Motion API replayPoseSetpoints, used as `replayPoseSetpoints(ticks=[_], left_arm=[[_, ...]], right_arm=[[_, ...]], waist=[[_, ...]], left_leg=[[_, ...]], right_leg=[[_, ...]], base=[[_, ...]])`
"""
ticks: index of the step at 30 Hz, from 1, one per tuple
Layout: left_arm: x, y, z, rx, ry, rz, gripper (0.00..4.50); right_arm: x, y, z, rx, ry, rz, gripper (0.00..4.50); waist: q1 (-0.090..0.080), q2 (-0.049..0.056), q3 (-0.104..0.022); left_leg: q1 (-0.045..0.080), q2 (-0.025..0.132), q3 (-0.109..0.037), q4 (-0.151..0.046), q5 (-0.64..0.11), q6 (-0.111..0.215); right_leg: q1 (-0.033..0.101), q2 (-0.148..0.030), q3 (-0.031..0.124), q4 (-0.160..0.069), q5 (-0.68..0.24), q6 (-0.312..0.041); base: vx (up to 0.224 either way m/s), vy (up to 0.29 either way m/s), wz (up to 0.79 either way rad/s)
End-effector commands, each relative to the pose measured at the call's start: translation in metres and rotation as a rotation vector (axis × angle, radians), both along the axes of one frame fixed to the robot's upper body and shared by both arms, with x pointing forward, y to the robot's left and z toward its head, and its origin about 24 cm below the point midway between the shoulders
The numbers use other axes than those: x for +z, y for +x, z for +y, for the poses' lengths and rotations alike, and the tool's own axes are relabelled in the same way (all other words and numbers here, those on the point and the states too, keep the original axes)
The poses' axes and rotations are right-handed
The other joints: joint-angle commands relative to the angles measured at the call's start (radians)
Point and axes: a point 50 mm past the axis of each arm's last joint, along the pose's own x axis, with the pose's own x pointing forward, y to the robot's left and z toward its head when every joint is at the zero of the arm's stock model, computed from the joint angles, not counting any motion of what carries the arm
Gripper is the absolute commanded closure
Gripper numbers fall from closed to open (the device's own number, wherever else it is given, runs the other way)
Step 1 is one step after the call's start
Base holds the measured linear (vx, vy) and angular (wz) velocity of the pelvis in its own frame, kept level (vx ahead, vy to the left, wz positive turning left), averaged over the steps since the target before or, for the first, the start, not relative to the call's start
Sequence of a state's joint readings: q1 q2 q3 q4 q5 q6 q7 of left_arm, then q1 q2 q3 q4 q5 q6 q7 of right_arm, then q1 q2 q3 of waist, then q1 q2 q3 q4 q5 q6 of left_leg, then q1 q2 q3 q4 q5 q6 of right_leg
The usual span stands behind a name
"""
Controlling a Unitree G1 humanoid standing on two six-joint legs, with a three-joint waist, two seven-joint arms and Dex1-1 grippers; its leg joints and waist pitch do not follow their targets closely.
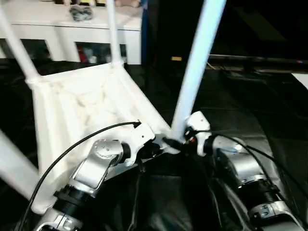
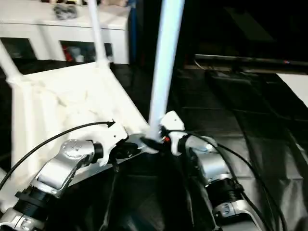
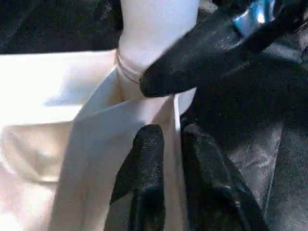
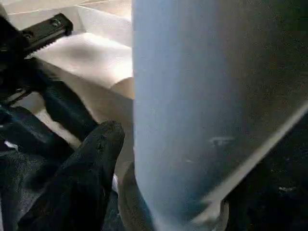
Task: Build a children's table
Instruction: Rotate leg to tighten
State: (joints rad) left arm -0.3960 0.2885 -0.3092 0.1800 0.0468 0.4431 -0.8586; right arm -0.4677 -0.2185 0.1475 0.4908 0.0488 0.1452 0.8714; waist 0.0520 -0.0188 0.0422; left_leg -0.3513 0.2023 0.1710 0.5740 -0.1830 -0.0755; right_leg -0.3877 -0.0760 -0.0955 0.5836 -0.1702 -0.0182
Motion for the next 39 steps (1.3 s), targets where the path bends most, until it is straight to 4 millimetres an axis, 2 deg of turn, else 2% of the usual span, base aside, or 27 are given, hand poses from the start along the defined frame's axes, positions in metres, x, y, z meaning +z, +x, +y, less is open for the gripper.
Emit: replayPoseSetpoints(ticks=[1, 5, 9, 11, 17, 26, 28, 34, 39], left_arm=[[0.001, 0.0, 0.001, -0.004, 0.028, 0.004, 3.6], [0.0, -0.002, 0.004, -0.004, 0.05, 0.022, 3.6], [0.001, -0.004, 0.007, -0.011, 0.071, 0.046, 3.6], [0.002, -0.005, 0.009, -0.003, 0.077, 0.05, 3.6], [0.003, -0.009, 0.013, 0.006, 0.073, 0.07, 3.6], [0.002, -0.009, 0.009, 0.021, 0.006, 0.101, 4.47], [0.002, -0.009, 0.009, 0.015, 0.001, 0.106, 4.47], [0.002, -0.014, 0.007, -0.059, -0.023, 0.122, 4.47], [0.009, -0.032, 0.005, -0.261, -0.111, 0.131, 4.47]], right_arm=[[-0.002, -0.003, 0.003, 0.026, 0.002, 0.01, 1.23], [-0.003, -0.004, 0.003, 0.032, 0.0, 0.011, 1.23], [-0.004, -0.004, 0.003, 0.037, -0.005, 0.01, 1.23], [-0.004, -0.004, 0.001, 0.038, -0.012, 0.009, 1.23], [-0.006, -0.005, 0.0, 0.045, -0.025, 0.007, 1.23], [-0.005, -0.005, -0.001, 0.068, -0.041, -0.011, 1.23], [-0.004, -0.005, -0.002, 0.078, -0.051, -0.019, 1.23], [0.0, -0.005, -0.012, 0.153, -0.083, -0.036, 1.23], [0.006, -0.007, -0.02, 0.255, -0.079, -0.001, 1.23]], waist=[[0.007, 0.002, -0.053], [0.005, 0.003, -0.054], [0.004, 0.005, -0.05], [0.004, 0.005, -0.05], [0.005, 0.003, -0.053], [0.007, 0.003, -0.053], [0.007, 0.003, -0.054], [0.013, 0.005, -0.054], [0.012, 0.004, -0.054]], left_leg=[[-0.002, 0.034, -0.01, -0.071, -0.225, 0.03], [-0.001, 0.033, -0.007, -0.068, -0.207, 0.037], [0.004, 0.034, -0.008, -0.071, -0.25, 0.026], [0.004, 0.034, -0.008, -0.071, -0.255, 0.023], [0.001, 0.033, -0.007, -0.069, -0.224, 0.029], [0.002, 0.032, -0.006, -0.067, -0.22, 0.033], [0.002, 0.032, -0.005, -0.066, -0.213, 0.036], [0.002, 0.032, -0.005, -0.065, -0.21, 0.046], [0.0, 0.034, -0.005, -0.065, -0.215, 0.058]], right_leg=[[0.043, -0.074, 0.055, -0.066, -0.279, -0.177], [0.044, -0.071, 0.056, -0.062, -0.231, -0.199], [0.041, -0.072, 0.055, -0.069, -0.3, -0.187], [0.04, -0.071, 0.056, -0.069, -0.305, -0.183], [0.044, -0.07, 0.056, -0.063, -0.257, -0.195], [0.043, -0.069, 0.055, -0.063, -0.259, -0.196], [0.043, -0.068, 0.055, -0.062, -0.244, -0.198], [0.044, -0.069, 0.055, -0.062, -0.238, -0.203], [0.045, -0.067, 0.055, -0.059, -0.227, -0.214]], base=[[0.0, 0.0, 0.0], [0.0, 0.0, 0.0], [0.0, 0.0, 0.0], [0.0, 0.0, 0.0], [0.0, 0.0, 0.0], [0.0, 0.0, 0.0], [0.0, 0.0, 0.0], [0.0, 0.0, 0.0], [0.0, 0.0, 0.0]])
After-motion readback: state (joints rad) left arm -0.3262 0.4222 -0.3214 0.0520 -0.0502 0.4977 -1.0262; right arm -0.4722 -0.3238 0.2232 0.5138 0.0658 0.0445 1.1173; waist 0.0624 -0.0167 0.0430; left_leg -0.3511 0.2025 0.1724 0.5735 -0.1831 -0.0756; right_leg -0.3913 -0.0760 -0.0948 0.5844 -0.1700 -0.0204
